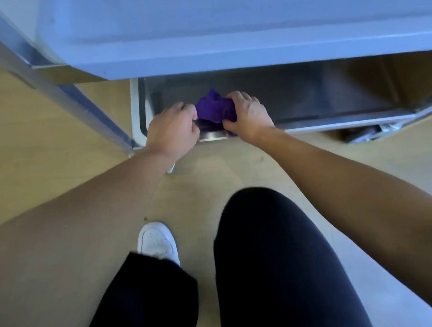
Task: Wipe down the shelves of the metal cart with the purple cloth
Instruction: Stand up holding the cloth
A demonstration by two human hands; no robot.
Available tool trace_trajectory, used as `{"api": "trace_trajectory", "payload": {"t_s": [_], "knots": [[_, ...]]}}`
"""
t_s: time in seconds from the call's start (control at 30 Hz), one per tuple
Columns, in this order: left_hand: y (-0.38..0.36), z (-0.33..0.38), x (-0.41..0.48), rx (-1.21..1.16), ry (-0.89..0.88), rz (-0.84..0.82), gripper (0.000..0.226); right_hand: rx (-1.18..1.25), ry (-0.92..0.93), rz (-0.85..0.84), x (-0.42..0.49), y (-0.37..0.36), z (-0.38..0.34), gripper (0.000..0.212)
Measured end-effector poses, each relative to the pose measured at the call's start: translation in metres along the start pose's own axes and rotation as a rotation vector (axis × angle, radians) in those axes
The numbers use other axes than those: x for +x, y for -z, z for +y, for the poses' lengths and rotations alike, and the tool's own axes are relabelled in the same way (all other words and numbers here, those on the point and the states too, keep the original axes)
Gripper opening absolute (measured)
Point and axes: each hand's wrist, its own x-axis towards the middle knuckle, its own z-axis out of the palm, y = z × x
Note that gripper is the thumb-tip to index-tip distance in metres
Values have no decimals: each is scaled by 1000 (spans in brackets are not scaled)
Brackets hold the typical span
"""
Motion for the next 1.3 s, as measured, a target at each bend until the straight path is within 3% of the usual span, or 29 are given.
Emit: {"api": "trace_trajectory", "payload": {"t_s": [0.23,0.33,0.57,0.8,1.07,1.3], "knots": [[74,50,-65,9,28,-342,13,58,-142,-104,-105,72,-25,53],[134,83,-95,10,14,-412,14,112,-218,-120,-153,129,-42,54],[306,186,-118,10,-106,-420,12,191,-302,-80,-263,297,-103,48],[441,280,-80,53,-219,-375,15,192,-376,73,-322,449,-137,53],[510,360,-23,141,-539,-370,20,196,-570,331,-357,554,-134,49],[521,464,-4,152,-864,-337,23,186,-751,511,-399,608,-95,48]]}}
